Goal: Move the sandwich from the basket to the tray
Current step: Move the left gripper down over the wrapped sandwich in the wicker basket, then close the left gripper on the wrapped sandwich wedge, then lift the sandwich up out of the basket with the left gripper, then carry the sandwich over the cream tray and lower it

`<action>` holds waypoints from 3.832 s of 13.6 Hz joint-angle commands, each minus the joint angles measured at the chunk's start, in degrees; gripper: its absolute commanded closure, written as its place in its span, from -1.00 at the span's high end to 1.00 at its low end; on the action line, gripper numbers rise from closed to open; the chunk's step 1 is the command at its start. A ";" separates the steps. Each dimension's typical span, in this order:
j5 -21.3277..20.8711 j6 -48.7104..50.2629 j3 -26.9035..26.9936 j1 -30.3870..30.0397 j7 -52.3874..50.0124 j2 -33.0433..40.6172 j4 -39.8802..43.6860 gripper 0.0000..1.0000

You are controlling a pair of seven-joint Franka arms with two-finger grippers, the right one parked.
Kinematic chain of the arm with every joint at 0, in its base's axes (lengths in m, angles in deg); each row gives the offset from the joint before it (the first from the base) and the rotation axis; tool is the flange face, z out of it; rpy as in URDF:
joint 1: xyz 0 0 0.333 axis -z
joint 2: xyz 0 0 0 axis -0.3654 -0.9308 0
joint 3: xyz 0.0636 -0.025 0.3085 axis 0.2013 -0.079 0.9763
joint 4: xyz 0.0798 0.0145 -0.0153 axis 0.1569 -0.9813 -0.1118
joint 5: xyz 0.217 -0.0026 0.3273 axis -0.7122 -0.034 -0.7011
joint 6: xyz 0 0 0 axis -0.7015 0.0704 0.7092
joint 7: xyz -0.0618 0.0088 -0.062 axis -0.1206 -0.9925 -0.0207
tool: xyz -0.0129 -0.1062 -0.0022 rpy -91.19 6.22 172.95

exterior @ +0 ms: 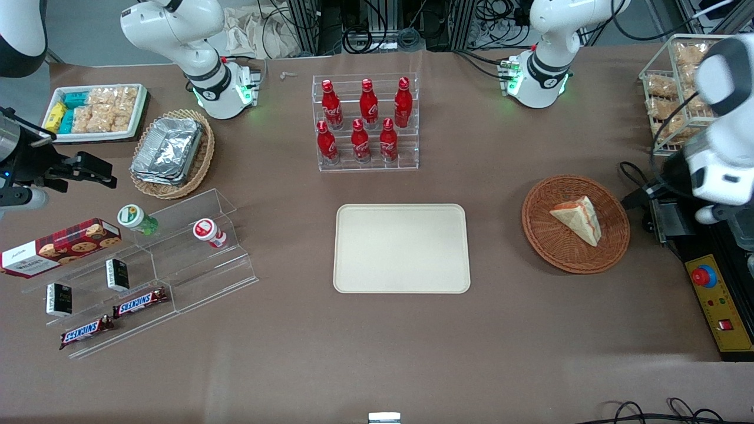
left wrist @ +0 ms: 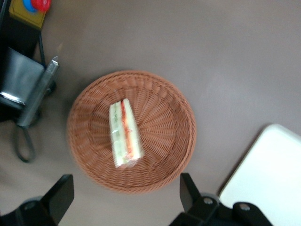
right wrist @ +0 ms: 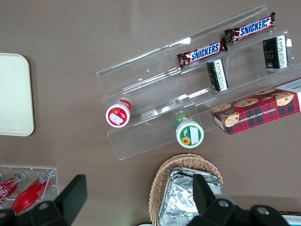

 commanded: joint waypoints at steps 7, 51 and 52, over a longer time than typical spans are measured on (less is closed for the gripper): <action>-6.73 -19.80 -2.24 -0.47 -18.13 -3.41 -17.11 1.00; -3.09 -1.33 -24.66 6.20 0.15 -13.84 8.03 -1.00; -8.44 -3.98 -24.66 8.21 -0.99 -18.84 8.45 -1.00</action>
